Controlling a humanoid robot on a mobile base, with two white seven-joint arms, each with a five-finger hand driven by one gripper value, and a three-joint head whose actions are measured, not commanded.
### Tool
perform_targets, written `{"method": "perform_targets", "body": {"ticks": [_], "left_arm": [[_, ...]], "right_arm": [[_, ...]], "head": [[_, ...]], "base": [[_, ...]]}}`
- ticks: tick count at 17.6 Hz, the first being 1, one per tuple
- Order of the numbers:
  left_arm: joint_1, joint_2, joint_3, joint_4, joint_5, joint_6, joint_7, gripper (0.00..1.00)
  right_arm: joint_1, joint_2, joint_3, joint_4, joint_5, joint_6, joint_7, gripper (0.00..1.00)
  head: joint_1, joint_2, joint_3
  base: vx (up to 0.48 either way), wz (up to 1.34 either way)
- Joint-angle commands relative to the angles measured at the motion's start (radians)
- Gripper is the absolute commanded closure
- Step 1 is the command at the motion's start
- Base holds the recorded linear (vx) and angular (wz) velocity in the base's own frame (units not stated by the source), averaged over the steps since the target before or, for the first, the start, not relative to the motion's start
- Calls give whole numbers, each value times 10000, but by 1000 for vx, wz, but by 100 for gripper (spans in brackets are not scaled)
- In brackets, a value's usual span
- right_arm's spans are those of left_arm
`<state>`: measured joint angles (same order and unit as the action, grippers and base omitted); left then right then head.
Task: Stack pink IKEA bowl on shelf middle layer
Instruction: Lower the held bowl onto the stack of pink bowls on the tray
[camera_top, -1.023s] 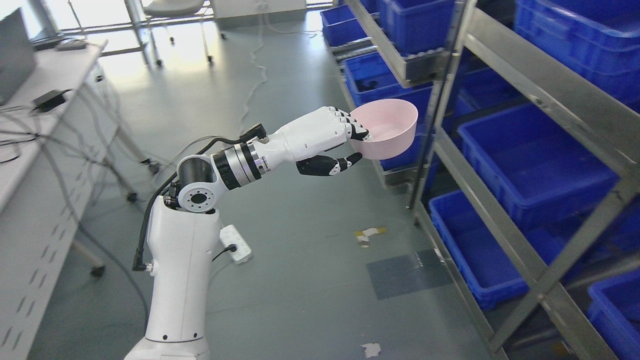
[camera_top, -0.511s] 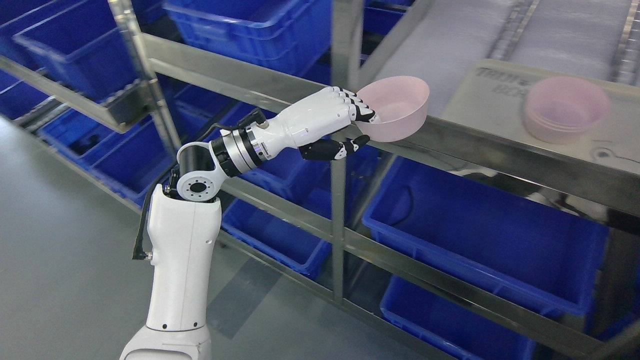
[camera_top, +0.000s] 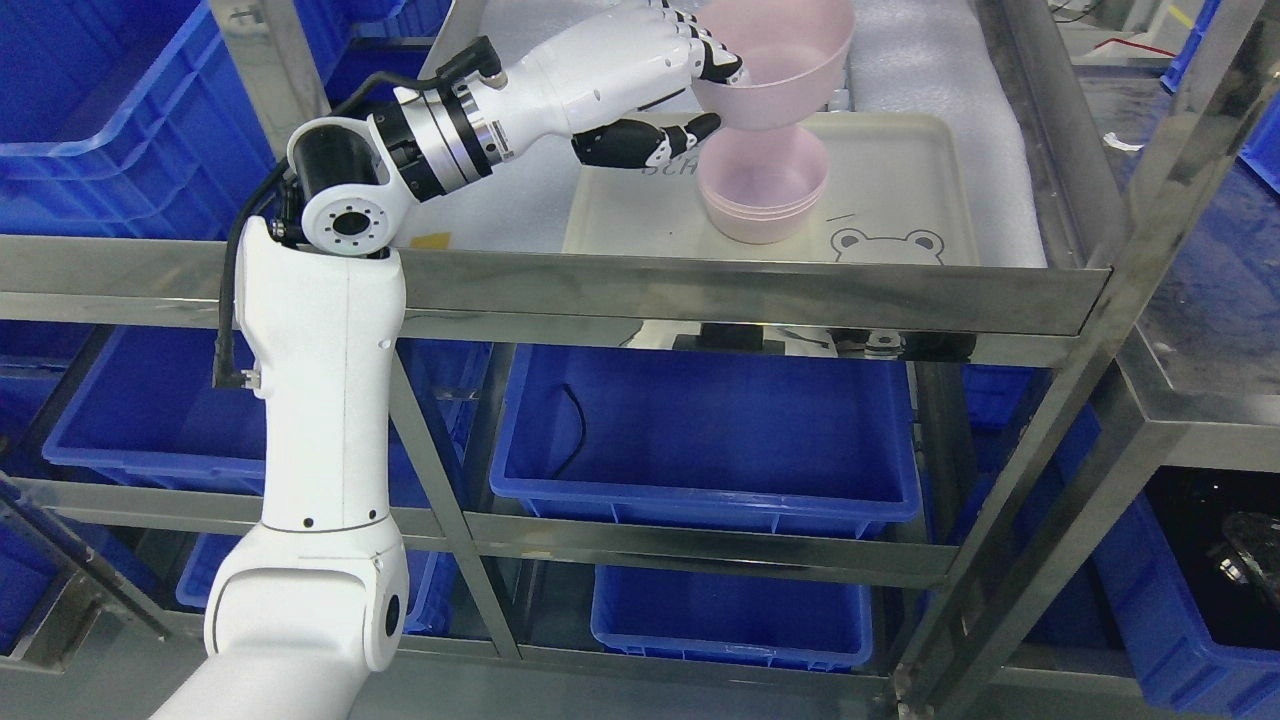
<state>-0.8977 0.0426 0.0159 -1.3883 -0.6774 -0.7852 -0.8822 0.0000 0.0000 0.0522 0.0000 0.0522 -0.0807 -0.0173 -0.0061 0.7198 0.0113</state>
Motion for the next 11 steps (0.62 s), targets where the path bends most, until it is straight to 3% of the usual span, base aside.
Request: {"method": "perform_targets", "body": {"ticks": [1,5,11], "left_arm": [[-734,143,-599,1566,-1279,-2,-212,96],[-748,-11,-1170,1428,-1202,-2,-794,96],[-671,341,-1202,1473,-1432,-2,-1149,95]], "right_arm": [[31,-175,0,-175,0,-6,-11,0],[31,-175,0,-175,0,-6,-11,0],[46,-175,0,-175,0,-6,-11,0]], "head": [[0,0,0],[0,0,0],[0,0,0]], "base": [[60,-318],[40,-170],[-1,-7]]}}
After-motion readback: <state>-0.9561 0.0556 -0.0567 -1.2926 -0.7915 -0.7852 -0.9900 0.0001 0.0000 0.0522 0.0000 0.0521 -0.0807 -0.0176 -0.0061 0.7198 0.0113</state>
